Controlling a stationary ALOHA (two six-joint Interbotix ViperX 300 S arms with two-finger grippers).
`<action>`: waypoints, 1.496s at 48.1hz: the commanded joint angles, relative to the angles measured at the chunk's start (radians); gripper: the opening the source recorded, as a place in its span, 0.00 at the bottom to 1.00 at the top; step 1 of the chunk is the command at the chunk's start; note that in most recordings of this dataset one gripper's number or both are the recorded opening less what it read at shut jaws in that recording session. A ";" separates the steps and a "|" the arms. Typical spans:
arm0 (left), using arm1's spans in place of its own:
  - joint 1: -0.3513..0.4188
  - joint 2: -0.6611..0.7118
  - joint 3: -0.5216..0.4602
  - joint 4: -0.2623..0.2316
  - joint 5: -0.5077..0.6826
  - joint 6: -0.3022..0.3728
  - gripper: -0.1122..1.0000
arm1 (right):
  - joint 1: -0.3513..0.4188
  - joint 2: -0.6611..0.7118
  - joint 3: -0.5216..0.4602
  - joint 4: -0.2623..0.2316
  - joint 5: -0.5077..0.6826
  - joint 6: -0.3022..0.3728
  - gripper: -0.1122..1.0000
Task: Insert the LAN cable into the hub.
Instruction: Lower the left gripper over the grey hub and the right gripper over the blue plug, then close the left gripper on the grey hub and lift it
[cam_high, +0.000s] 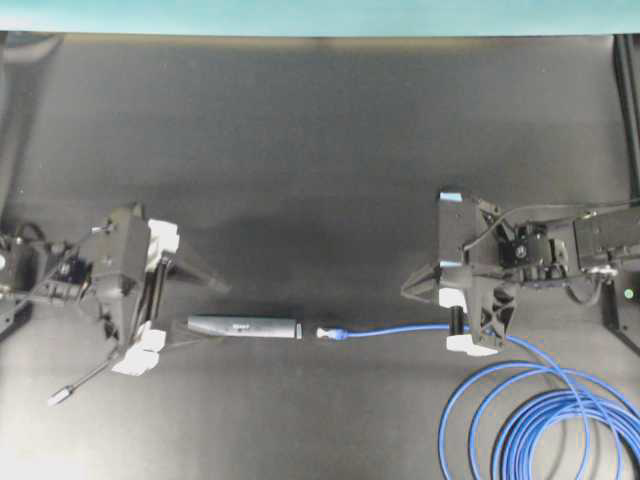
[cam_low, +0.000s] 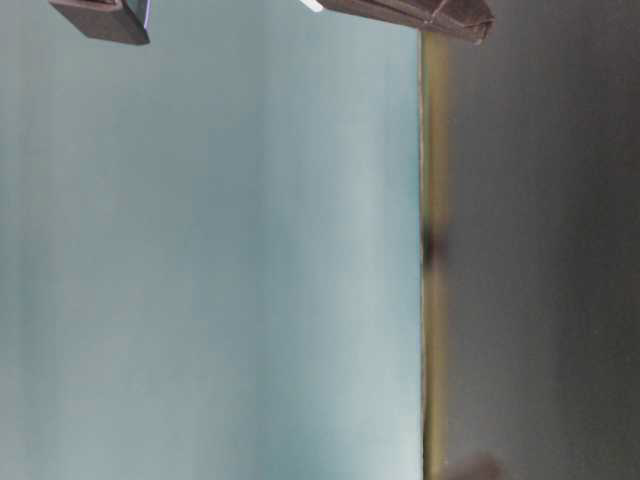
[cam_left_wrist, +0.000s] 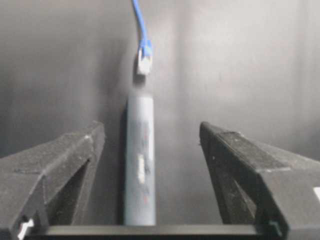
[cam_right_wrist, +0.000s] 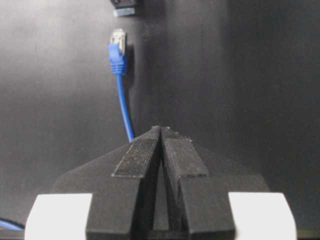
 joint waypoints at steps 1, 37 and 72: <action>-0.011 0.031 0.011 0.003 -0.049 -0.005 0.76 | 0.023 -0.002 -0.006 0.003 -0.009 0.009 0.10; 0.008 0.420 -0.003 0.003 -0.307 -0.071 0.75 | 0.031 0.003 -0.008 0.011 -0.014 0.041 0.10; -0.008 0.449 -0.094 0.003 -0.175 -0.057 0.36 | 0.031 0.005 0.011 0.009 -0.066 0.063 0.10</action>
